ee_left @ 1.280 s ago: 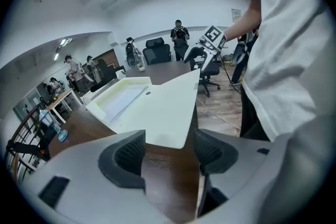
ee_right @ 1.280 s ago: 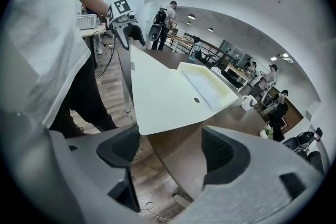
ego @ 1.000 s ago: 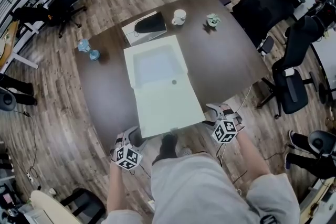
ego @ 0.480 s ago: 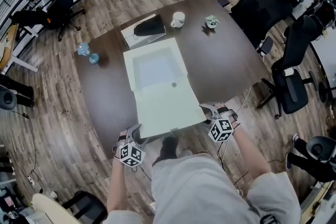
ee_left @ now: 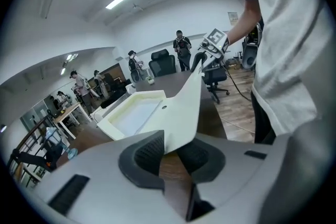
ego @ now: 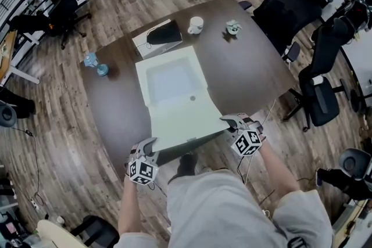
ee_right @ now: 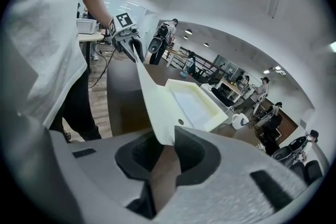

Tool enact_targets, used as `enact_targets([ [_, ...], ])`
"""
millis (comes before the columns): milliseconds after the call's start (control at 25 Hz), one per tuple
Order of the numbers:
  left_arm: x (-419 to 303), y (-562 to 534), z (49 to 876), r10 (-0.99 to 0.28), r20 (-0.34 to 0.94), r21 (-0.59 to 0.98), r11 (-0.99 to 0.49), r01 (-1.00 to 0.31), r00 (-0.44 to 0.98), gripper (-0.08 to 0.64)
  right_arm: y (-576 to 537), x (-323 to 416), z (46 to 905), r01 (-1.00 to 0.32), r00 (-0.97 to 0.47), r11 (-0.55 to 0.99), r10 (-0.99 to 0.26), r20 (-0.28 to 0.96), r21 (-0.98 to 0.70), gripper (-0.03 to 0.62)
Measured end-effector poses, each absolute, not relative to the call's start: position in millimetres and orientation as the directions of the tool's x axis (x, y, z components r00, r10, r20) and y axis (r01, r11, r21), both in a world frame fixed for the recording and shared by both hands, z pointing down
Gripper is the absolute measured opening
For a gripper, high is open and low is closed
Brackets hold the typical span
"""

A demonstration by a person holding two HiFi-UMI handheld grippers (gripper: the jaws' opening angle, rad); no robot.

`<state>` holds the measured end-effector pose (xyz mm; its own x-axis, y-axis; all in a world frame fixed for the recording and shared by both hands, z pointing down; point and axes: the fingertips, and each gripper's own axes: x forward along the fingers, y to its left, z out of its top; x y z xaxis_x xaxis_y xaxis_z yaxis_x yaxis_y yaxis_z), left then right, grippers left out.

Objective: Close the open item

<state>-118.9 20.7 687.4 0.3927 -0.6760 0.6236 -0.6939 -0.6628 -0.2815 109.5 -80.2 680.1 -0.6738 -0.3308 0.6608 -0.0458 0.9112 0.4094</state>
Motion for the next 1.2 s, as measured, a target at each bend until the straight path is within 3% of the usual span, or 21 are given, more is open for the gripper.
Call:
enact_targets([
  [480,-118,10,651,-0.703,0.567,-0.231,-0.636,-0.736,0.429,0.041,-95,113,642,-0.177,-0.722,0.928,-0.349,0.597,0.329,0.051],
  [680,-118,22,638,-0.717,0.545,-0.214,-0.621,-0.754,0.435,0.034,-85,114,627,-0.172,-0.747,0.937,-0.325,0.580,0.304,0.043],
  [880,-127,20,629,-0.722,0.512,-0.155,-0.610,-0.777,0.465,0.029,-88,104,613,-0.219,-0.807,0.961,-0.277,0.522,0.170,0.044],
  [1200,-148,-13,625,-0.752,0.484,-0.135,-0.570,-0.810,0.448,0.029,-118,88,608,-0.295,-0.807,0.946,-0.322,0.495,0.135,0.045],
])
